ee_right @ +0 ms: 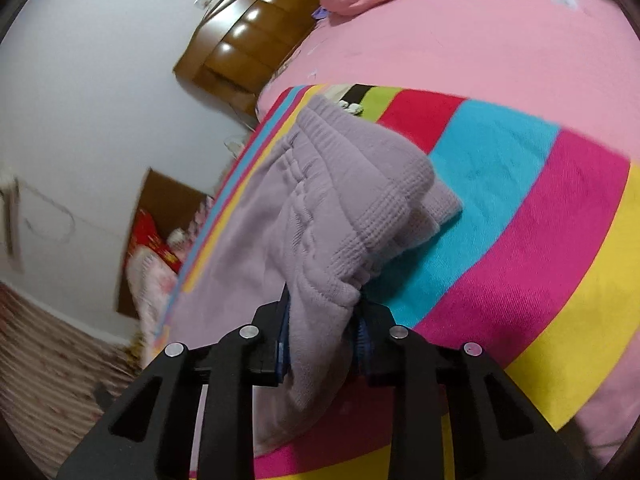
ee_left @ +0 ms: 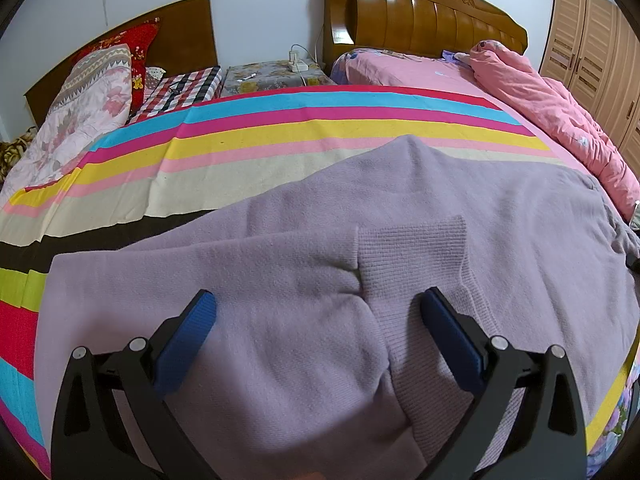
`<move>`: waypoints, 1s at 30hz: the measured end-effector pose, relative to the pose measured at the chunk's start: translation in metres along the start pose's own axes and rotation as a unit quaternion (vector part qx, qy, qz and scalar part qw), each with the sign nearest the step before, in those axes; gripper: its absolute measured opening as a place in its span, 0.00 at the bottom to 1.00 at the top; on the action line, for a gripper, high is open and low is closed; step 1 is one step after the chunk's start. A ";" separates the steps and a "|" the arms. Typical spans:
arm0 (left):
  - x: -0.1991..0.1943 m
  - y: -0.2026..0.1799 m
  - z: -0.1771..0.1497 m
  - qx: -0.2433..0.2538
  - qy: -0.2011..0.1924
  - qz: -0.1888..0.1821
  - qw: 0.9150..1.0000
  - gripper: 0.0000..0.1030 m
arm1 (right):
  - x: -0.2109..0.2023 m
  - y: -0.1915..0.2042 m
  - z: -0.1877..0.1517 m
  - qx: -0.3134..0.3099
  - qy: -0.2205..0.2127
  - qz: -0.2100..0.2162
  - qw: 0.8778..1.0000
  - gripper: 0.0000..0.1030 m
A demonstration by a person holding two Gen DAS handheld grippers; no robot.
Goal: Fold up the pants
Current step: 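Grasp the ribbed cuffs of the lilac pants with the right gripper and lift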
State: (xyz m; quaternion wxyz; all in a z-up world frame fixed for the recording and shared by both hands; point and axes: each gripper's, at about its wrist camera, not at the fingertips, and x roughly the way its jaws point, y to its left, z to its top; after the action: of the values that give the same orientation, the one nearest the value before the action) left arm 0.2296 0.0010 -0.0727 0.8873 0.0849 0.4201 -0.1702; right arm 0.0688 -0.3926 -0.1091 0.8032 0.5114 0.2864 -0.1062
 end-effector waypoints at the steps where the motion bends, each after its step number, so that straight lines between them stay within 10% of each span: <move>1: 0.000 0.000 0.000 0.000 0.000 0.000 1.000 0.99 | 0.000 -0.001 -0.001 0.004 -0.003 0.003 1.000 0.26; 13: 0.002 -0.003 0.006 -0.008 0.022 0.007 1.000 0.99 | -0.010 -0.002 -0.012 0.029 -0.034 0.012 0.999 0.23; 15: -0.007 0.008 0.010 -0.036 0.030 -0.024 0.999 0.96 | -0.016 0.024 -0.012 -0.018 -0.053 0.001 0.998 0.21; 19: -0.074 0.064 -0.001 -0.146 -0.077 -0.087 0.982 0.97 | -0.027 0.136 -0.023 -0.209 -0.090 -0.019 0.974 0.20; 23: -0.122 0.128 -0.024 -0.223 -0.115 -0.037 0.967 0.98 | -0.006 0.262 -0.091 -0.424 -0.093 -0.002 0.901 0.20; 26: -0.143 0.161 -0.049 -0.262 -0.120 0.002 0.958 0.98 | 0.029 0.336 -0.204 -0.595 -0.060 0.037 0.801 0.20; 30: -0.155 0.183 -0.080 -0.286 -0.105 0.033 0.952 0.98 | 0.083 0.339 -0.332 -0.740 0.033 0.030 0.671 0.20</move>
State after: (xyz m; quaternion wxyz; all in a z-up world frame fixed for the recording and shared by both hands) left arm 0.1492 0.2298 -0.0024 0.9186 -0.1763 0.3529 -0.0213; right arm 0.1766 0.0646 -0.0020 0.9114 -0.2391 0.2813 0.1817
